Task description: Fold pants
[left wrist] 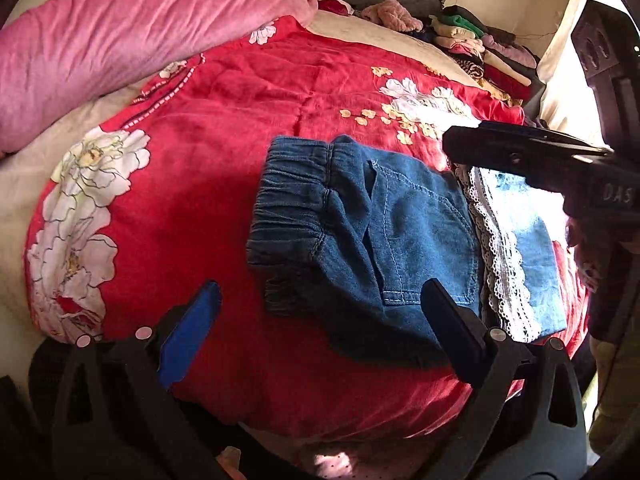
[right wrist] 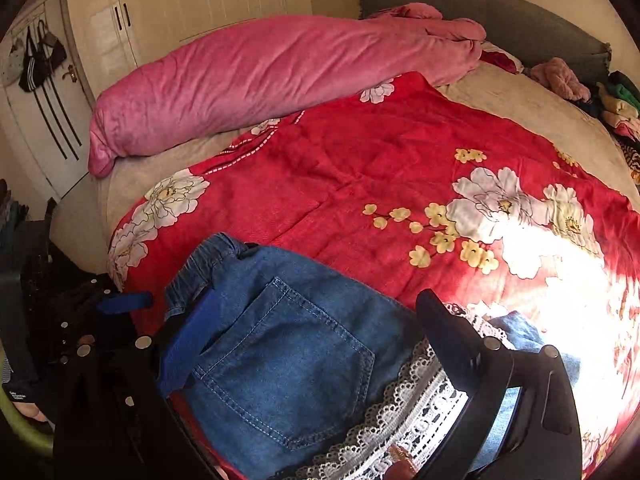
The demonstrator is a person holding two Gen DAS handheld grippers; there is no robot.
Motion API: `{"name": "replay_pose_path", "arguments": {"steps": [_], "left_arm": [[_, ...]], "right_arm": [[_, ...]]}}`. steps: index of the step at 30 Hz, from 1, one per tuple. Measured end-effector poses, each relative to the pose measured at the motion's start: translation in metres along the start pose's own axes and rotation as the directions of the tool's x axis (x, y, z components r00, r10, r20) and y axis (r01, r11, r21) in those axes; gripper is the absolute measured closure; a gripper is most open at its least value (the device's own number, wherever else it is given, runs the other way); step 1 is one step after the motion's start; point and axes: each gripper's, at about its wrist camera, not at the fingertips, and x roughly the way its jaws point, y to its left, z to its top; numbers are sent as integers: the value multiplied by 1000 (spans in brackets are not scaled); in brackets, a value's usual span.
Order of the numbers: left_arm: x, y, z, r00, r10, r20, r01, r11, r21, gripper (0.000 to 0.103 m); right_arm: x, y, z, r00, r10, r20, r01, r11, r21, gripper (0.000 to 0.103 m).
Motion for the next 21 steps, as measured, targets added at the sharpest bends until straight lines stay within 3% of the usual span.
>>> {"name": "replay_pose_path", "arguments": {"steps": [1,4,5,8,13,18,21], "left_arm": [[2,2,0,1000,-11,-3,11,1000,-12,11],[8,8,1,999,-50,-12,50,998,-46,31],[10,10,1,997,-73,-18,72,996,-58,43],[16,11,1,997,-75,-23,74,996,-56,56],[21,14,-1,996,-89,-28,87,994,-61,58],[24,14,-1,996,-85,-29,83,995,-55,58],[26,15,0,995,-91,-32,89,994,-61,57]], "right_arm": [[4,2,2,1000,5,-7,-5,1000,-7,5],[15,9,7,999,37,-21,-38,999,-25,5],[19,11,8,999,46,-28,-47,999,-28,5],[32,17,13,997,65,-52,-67,997,-45,5],[58,30,22,991,96,-91,-103,992,-78,6],[90,33,26,976,157,-151,-165,985,-41,8],[105,34,25,962,208,-175,-213,977,-11,25]]}}
